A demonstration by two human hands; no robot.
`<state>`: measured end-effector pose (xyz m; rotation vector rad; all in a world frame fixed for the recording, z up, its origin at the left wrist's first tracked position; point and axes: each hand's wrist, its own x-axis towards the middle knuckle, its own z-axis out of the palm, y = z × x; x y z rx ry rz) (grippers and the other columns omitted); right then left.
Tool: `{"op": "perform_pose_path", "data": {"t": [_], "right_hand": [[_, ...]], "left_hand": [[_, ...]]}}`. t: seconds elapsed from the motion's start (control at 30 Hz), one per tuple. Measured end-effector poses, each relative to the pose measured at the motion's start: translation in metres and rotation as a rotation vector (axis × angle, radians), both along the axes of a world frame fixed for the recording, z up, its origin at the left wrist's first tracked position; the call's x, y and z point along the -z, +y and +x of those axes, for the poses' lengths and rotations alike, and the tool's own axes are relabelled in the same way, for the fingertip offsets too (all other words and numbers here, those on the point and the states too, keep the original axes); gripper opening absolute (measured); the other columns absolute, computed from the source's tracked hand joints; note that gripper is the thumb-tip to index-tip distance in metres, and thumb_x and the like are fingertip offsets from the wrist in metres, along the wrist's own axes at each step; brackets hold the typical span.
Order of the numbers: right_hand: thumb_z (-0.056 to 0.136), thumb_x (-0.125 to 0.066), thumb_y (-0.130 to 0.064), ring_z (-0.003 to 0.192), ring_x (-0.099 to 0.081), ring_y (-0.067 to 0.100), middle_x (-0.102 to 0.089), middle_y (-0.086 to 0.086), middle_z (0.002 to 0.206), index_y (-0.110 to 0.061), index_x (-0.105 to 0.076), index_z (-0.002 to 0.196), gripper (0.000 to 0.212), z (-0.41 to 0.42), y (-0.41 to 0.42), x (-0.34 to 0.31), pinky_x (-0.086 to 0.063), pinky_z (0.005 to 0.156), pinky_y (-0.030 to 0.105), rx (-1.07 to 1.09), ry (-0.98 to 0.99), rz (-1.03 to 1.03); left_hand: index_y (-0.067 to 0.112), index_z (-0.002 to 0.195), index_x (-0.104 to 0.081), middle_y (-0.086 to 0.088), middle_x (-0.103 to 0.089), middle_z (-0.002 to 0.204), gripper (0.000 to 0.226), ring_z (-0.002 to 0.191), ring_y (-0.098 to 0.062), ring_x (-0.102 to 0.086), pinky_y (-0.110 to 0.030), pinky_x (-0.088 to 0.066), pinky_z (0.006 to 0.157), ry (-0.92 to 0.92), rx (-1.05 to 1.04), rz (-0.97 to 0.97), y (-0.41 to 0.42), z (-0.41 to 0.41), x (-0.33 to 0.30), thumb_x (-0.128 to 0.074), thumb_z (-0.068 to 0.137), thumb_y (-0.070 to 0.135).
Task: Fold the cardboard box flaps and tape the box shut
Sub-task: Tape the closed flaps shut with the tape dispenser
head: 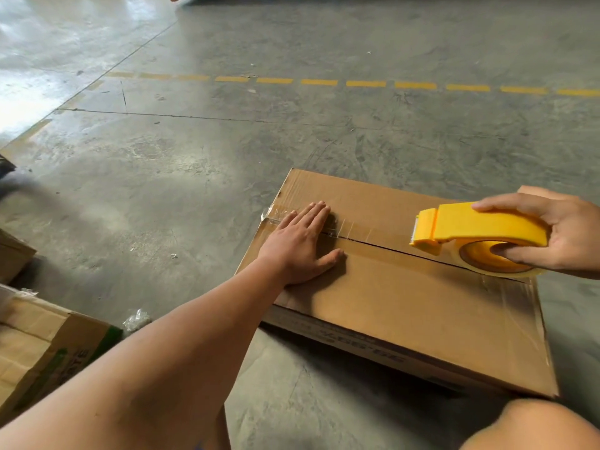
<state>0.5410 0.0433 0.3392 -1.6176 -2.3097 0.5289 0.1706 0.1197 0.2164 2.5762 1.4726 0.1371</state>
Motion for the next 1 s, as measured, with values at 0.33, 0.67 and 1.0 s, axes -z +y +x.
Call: {"op": "perform_pose_path", "data": {"t": [0.33,0.67,1.0], "right_hand": [[0.064,-0.065,-0.073,0.09,-0.057,0.009,-0.052,-0.021,0.101,-0.064,-0.047,0.127,0.066,0.007,-0.006,0.001,-0.042,0.072,0.021,-0.001,-0.023,-0.08],[0.063,-0.047,-0.09,0.086,-0.054,0.006,-0.046,-0.029,0.101,-0.074,-0.037,0.126,0.066,0.002,0.005,0.011,-0.042,0.067,0.018,-0.116,-0.051,-0.062],[0.072,-0.065,-0.072,0.085,-0.054,0.008,-0.048,-0.018,0.097,-0.063,-0.046,0.128,0.059,0.006,0.014,0.005,-0.042,0.069,0.025,-0.124,-0.081,-0.021]], "left_hand": [[0.028,0.158,0.012,0.001,0.016,0.166,0.084,0.152,-0.014,0.017,-0.039,0.003,0.125,0.116,0.053,-0.025,-0.001,0.002,0.002,-0.015,0.094,0.075],[0.017,0.158,0.013,-0.003,0.02,0.165,0.076,0.151,-0.019,0.021,-0.052,0.005,0.123,0.341,0.085,-0.059,-0.001,0.02,-0.021,-0.013,0.1,0.059],[0.022,0.159,0.008,0.002,0.015,0.166,0.084,0.152,-0.016,0.017,-0.049,0.004,0.123,0.131,0.169,-0.031,-0.02,0.082,0.006,-0.013,0.094,0.07]]}}
